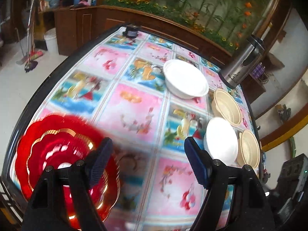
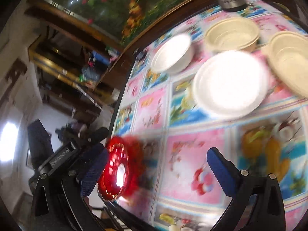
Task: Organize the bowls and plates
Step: 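Move the left tool to the white foam plate and grasp its rim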
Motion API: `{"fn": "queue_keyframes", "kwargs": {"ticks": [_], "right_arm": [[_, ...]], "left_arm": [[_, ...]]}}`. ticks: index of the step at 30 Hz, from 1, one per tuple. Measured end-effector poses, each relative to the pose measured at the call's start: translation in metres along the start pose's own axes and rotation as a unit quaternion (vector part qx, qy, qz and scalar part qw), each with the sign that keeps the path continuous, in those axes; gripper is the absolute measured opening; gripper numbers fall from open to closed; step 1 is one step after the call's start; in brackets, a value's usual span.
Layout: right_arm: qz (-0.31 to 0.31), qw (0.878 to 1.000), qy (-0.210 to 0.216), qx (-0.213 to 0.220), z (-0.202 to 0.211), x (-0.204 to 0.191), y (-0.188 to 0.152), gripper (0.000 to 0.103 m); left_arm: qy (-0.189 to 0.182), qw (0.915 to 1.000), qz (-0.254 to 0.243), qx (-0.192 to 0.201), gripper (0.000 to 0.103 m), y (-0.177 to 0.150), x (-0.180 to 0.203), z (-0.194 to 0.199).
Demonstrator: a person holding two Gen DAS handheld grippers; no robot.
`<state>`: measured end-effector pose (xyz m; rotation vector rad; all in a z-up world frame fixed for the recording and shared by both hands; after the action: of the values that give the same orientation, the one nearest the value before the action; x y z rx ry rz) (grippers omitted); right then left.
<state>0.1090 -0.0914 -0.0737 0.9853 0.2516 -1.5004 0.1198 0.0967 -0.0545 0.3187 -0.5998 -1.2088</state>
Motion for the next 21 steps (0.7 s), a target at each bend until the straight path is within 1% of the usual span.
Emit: {"fn": "queue_keyframes", "kwargs": {"ticks": [3, 5, 7, 8, 11, 15, 18, 21], "right_arm": [[-0.02, 0.999, 0.019, 0.016, 0.01, 0.004, 0.029, 0.103], [-0.03, 0.999, 0.035, 0.021, 0.013, 0.003, 0.048, 0.103], [-0.041, 0.998, 0.047, 0.027, 0.018, 0.003, 0.064, 0.103], [-0.043, 0.997, 0.047, 0.033, 0.022, 0.004, 0.068, 0.103], [-0.049, 0.997, 0.039, 0.047, 0.029, 0.018, 0.073, 0.103], [-0.072, 0.996, 0.008, 0.057, 0.036, 0.052, 0.07, 0.103], [-0.09, 0.994, -0.01, 0.064, 0.04, 0.075, 0.069, 0.103], [-0.104, 0.993, -0.021, 0.06, 0.04, 0.093, 0.068, 0.102]], "left_arm": [[-0.002, 0.9999, 0.003, -0.015, 0.077, 0.017, 0.012, -0.013], [0.004, 0.9997, 0.008, -0.021, 0.077, 0.024, 0.016, -0.022], [0.007, 0.9996, 0.005, -0.027, 0.077, 0.025, 0.024, -0.031], [0.001, 0.9994, 0.006, -0.033, 0.077, 0.023, 0.03, -0.035], [-0.019, 0.9984, -0.014, -0.052, 0.077, 0.013, 0.055, -0.05], [-0.029, 0.9961, -0.038, -0.075, 0.077, -0.003, 0.085, -0.076], [-0.026, 0.9945, -0.042, -0.093, 0.077, -0.013, 0.097, -0.093], [-0.021, 0.9942, -0.056, -0.09, 0.077, -0.018, 0.108, -0.103]]}}
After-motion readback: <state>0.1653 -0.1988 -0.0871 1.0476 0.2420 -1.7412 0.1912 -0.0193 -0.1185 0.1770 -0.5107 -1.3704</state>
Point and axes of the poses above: each gripper's, at about its wrist camera, not at the fingertips, and z roughly against the way its jaws point, x to its right, y to its top, the point moved 8 cm from there along -z, roughly the way its jaws point, and after that the axes turned 2 degrees about -z, right-handed, at the moved point
